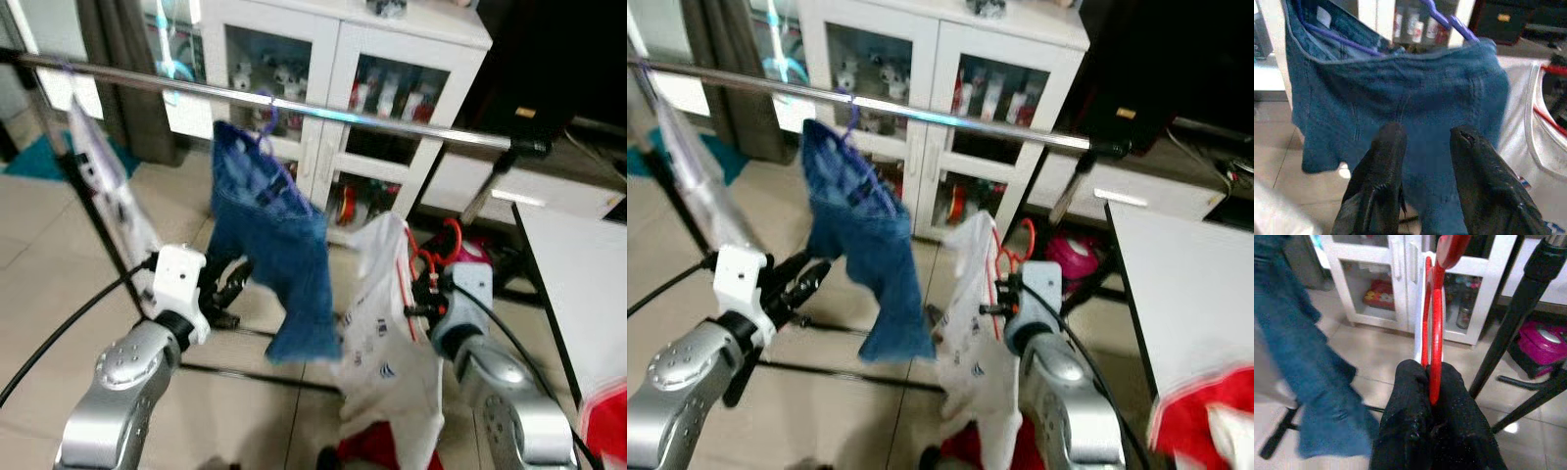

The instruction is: Hang hanger

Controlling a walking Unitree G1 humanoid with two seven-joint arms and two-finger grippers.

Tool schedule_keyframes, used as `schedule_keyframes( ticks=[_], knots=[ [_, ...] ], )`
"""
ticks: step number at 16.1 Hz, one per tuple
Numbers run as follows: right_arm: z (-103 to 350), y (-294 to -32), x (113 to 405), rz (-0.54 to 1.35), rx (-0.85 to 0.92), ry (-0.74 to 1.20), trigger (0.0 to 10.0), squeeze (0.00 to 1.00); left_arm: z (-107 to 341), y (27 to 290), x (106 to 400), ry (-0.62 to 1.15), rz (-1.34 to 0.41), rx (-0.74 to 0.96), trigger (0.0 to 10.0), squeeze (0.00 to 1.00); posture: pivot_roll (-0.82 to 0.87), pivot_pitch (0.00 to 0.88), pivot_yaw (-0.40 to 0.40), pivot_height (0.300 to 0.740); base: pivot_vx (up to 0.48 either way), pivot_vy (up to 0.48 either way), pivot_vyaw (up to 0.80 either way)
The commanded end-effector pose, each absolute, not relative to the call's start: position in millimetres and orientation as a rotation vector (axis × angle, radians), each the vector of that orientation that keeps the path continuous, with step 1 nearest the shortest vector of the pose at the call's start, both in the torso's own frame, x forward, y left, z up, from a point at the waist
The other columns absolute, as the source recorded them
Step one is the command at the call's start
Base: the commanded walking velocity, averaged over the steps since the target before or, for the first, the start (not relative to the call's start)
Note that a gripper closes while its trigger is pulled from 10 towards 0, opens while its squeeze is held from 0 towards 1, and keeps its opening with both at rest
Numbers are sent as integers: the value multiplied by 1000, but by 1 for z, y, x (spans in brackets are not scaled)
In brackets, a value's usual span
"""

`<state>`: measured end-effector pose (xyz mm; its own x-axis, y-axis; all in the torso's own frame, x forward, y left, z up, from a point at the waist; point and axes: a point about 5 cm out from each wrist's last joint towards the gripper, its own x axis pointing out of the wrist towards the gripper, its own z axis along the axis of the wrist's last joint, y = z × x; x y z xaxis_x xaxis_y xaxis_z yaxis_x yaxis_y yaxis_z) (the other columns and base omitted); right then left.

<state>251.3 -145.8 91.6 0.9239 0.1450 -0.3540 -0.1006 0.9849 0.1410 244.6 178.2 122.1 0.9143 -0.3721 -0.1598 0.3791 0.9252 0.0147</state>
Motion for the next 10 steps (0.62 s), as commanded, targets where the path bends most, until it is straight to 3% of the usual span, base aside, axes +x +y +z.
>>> schedule_keyframes(
  ticks=[1, 5, 10],
  knots=[
    [94, -149, 251, 123, 126, 367, 10000, 0, 124, 173, 246, 151, -414, 44, 10000, 0, -72, 0, -83, 740, -315, 0, -800],
    [90, -143, 247, 130, 167, 378, 10000, 0, 128, 178, 250, 157, -447, 66, 10000, 0, -63, 0, -41, 740, -284, 0, -142],
    [92, -141, 249, 185, 160, 375, 10000, 0, 127, 177, 254, 164, -445, 27, 10000, 0, -71, 0, -24, 740, 0, 0, 0]
  ],
)
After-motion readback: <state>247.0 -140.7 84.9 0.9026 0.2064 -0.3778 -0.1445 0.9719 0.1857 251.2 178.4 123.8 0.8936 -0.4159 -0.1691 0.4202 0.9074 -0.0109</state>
